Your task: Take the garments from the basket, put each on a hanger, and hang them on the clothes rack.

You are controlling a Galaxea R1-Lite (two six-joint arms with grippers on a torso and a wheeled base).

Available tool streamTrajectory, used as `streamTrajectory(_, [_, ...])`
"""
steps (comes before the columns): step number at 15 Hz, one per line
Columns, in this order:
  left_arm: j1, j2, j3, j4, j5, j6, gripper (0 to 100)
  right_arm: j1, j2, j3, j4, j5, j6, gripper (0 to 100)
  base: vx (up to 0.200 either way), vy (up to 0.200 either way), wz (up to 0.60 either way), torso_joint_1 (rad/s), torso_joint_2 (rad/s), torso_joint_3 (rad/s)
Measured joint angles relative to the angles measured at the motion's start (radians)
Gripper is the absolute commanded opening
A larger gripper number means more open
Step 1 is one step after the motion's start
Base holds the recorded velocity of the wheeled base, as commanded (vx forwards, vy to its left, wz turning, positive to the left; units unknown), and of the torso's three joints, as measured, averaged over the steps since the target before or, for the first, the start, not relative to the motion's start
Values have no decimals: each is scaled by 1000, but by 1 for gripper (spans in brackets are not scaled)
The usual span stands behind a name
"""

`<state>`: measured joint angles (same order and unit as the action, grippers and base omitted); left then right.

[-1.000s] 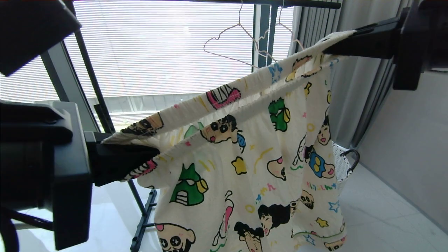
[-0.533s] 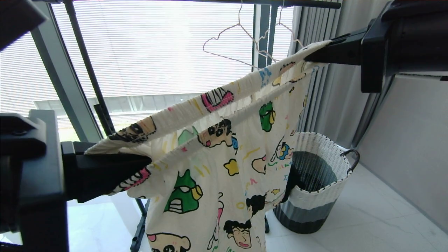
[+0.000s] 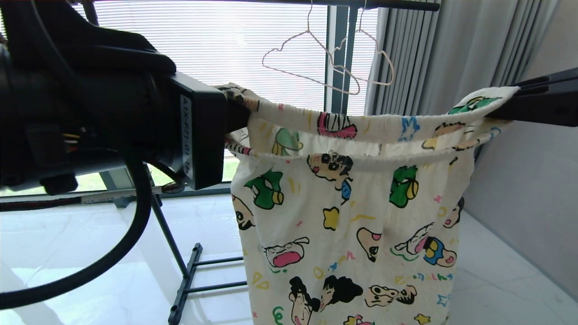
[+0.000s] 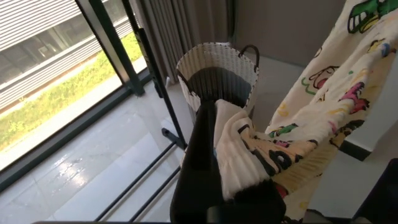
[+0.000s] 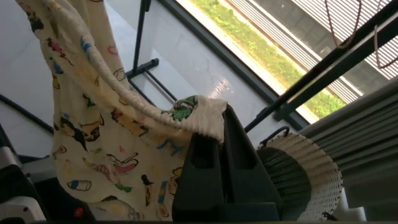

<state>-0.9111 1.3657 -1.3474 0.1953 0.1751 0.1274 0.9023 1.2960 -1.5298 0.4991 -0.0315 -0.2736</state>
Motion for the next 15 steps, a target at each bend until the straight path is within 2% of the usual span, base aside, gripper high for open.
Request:
streamTrajectory(4, [4,37,-18,0,0,0,0,12,-39,27,-2,0,1,0,0,0,0,0,0,0])
streamTrajectory(5, [4,41,-19,0,0,0,0,13,-41,29,-2,0,1,100,0,0,0,0,0,0])
streamTrajectory(9, [17,56,-22,-3,5,1,0,13,-49,54,0,-2,1,100,0,0,0,0,0,0])
streamTrajectory(12, [52,90,-44,-33,27,6,0,11,-90,126,0,-4,1,100,0,0,0,0,0,0])
streamTrajectory(15, [128,107,-37,-34,40,64,0,-53,-152,212,0,-64,1,100,0,0,0,0,0,0])
